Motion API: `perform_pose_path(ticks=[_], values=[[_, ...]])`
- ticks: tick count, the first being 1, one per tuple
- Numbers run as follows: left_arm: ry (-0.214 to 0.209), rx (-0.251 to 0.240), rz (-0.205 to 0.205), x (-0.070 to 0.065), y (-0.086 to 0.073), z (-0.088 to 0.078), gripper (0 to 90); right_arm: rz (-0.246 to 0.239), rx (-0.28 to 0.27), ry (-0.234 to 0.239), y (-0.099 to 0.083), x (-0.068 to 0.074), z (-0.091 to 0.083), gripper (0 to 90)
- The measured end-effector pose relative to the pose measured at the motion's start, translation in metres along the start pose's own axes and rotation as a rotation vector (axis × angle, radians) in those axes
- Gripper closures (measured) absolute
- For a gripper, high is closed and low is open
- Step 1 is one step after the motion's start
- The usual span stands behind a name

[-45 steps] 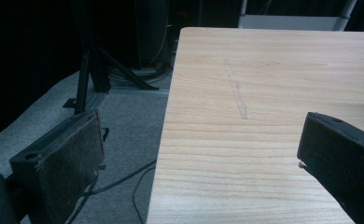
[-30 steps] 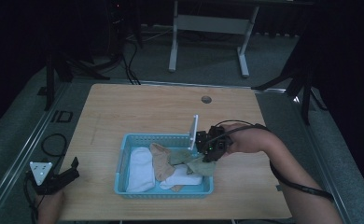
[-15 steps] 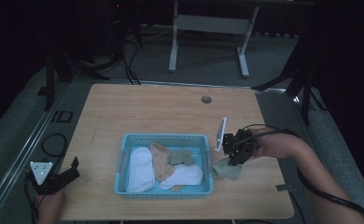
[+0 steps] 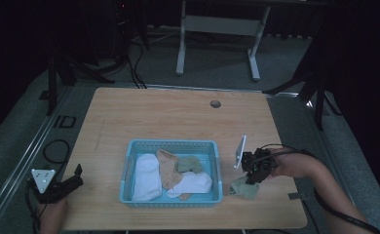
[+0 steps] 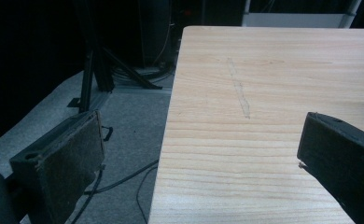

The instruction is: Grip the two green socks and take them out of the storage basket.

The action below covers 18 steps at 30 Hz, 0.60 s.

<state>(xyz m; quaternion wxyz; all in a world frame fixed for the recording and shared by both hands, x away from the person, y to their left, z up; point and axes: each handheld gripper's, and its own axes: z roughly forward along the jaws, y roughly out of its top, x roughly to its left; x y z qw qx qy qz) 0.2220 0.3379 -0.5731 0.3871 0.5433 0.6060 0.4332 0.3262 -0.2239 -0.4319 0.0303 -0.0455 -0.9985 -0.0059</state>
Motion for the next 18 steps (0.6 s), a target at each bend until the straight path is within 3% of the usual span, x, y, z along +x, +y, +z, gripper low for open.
perform_pose_path(ticks=[5, 18], values=[[0.003, -0.001, 0.000, 0.000, 0.000, 0.000, 0.7, 0.015, 0.031, 0.035, -0.010, -0.002, 0.027, 79.6], [0.002, 0.005, 0.000, 0.000, 0.000, 0.000, 0.7, 0.057, 0.048, 0.039, -0.025, -0.015, 0.065, 79.5]])
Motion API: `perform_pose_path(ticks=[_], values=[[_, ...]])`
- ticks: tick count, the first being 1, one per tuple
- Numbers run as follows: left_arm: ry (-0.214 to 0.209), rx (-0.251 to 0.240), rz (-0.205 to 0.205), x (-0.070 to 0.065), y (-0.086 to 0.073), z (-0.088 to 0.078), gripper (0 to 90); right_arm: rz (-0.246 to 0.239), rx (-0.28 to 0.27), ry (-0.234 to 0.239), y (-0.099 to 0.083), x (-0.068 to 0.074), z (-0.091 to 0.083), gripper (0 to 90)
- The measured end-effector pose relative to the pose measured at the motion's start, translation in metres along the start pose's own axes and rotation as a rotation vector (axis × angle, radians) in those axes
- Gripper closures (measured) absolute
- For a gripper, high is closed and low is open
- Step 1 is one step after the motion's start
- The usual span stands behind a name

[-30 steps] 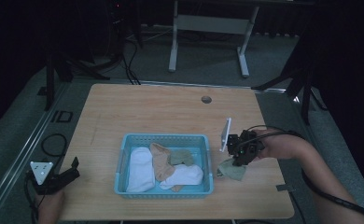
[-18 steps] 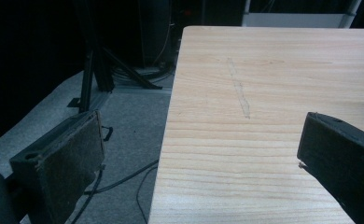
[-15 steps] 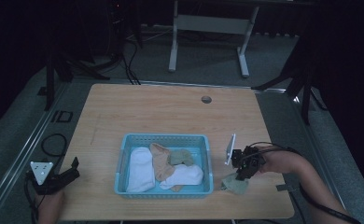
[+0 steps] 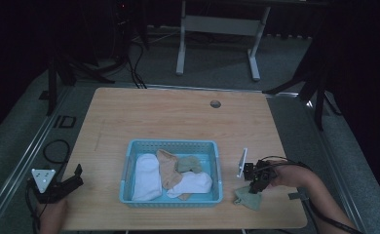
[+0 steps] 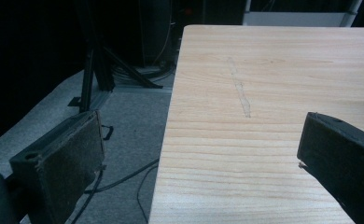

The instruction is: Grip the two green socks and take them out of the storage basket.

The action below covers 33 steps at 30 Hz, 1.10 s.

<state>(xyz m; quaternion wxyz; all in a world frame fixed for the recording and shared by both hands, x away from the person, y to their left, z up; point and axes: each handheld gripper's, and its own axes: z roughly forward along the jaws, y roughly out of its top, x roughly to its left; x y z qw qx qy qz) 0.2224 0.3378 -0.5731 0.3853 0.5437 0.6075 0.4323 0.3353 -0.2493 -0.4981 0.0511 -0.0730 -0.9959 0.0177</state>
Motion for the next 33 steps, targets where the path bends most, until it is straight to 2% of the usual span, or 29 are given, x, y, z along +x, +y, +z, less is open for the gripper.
perform_pose_path(ticks=[10, 14, 19, 29, 33], values=[[0.001, 0.000, 0.002, 0.000, 0.000, 0.000, 0.7, 0.036, 0.024, -0.022, -0.002, -0.015, 0.011, 79.1], [0.000, -0.001, 0.001, 0.000, 0.000, 0.000, 0.7, 0.050, 0.025, -0.044, -0.002, -0.019, 0.007, 71.1], [0.000, 0.001, 0.001, 0.000, 0.000, 0.000, 0.7, 0.059, 0.023, -0.079, 0.000, -0.021, -0.013, 64.2], [-0.001, 0.001, 0.002, 0.000, 0.000, 0.000, 0.7, 0.023, -0.007, -0.123, 0.023, -0.011, -0.063, 64.1], [-0.001, 0.001, 0.002, 0.000, 0.000, 0.000, 0.7, 0.008, -0.015, -0.135, 0.032, -0.008, -0.073, 64.1]])
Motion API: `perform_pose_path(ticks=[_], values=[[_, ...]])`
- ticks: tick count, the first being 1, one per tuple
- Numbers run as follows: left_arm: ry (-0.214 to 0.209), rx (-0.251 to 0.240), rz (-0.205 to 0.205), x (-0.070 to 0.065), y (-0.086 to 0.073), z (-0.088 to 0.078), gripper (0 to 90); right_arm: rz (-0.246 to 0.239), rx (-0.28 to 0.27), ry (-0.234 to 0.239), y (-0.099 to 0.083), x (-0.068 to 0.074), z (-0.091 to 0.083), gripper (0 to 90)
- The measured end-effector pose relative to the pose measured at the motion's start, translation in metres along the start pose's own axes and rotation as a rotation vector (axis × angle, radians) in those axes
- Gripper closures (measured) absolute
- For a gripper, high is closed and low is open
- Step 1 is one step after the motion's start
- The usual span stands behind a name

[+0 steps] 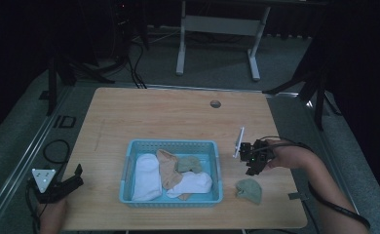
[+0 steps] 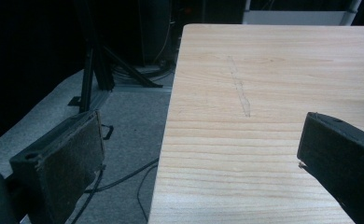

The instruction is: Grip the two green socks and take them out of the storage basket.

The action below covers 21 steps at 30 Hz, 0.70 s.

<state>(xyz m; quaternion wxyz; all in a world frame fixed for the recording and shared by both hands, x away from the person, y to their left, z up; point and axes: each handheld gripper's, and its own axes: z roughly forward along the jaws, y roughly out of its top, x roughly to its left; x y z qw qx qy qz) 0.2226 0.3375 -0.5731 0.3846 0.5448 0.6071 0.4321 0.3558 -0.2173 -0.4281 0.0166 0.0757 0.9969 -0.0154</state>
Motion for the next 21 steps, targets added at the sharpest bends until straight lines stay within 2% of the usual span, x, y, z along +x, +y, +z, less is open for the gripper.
perform_pose_path(ticks=[1, 2, 5, 21], values=[[-0.001, 0.000, 0.000, 0.000, 0.000, 0.000, 0.7, 0.000, 0.000, 0.000, 0.000, 0.000, 0.000, 64.1], [-0.001, 0.000, 0.000, 0.000, 0.000, 0.000, 0.7, -0.022, -0.007, -0.007, 0.010, 0.002, -0.006, 64.1], [-0.003, 0.000, -0.001, 0.000, 0.000, 0.000, 0.7, -0.045, -0.008, -0.012, 0.023, 0.004, -0.010, 64.1], [-0.007, -0.005, 0.001, 0.000, 0.000, 0.000, 0.7, -0.152, -0.027, -0.028, 0.088, 0.011, -0.015, 64.2]])
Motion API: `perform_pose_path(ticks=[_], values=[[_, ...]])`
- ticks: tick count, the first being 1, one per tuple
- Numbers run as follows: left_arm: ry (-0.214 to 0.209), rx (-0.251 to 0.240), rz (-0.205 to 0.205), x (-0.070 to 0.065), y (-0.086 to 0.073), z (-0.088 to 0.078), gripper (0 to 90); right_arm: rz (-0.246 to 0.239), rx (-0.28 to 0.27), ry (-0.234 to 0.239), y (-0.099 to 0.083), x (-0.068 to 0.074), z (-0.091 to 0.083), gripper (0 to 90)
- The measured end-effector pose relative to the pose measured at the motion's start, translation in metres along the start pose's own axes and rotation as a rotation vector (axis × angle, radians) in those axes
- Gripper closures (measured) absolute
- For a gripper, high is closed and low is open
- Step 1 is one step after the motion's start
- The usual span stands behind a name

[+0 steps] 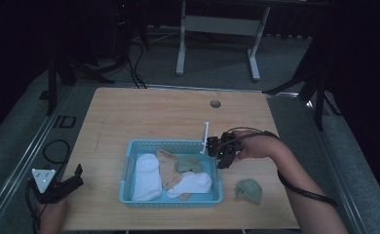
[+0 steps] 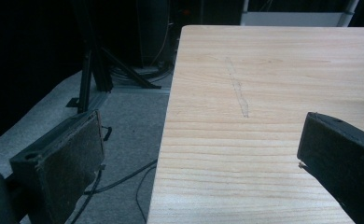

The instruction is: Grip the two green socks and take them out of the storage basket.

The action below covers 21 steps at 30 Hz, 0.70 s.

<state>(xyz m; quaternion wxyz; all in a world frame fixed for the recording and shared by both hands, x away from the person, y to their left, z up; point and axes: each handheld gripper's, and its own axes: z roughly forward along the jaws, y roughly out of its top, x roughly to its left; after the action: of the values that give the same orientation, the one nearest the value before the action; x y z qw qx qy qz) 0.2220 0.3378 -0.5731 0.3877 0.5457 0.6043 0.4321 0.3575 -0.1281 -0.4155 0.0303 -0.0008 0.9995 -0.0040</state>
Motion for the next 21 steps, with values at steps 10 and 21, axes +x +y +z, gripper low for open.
perform_pose_path(ticks=[10, 21], values=[[-0.004, -0.002, -0.001, 0.000, 0.000, 0.000, 0.7, -0.061, 0.000, 0.015, 0.037, -0.003, 0.012, 65.4], [-0.005, -0.004, -0.001, 0.000, 0.000, 0.000, 0.7, -0.099, 0.004, 0.033, 0.068, -0.006, 0.030, 65.1]])
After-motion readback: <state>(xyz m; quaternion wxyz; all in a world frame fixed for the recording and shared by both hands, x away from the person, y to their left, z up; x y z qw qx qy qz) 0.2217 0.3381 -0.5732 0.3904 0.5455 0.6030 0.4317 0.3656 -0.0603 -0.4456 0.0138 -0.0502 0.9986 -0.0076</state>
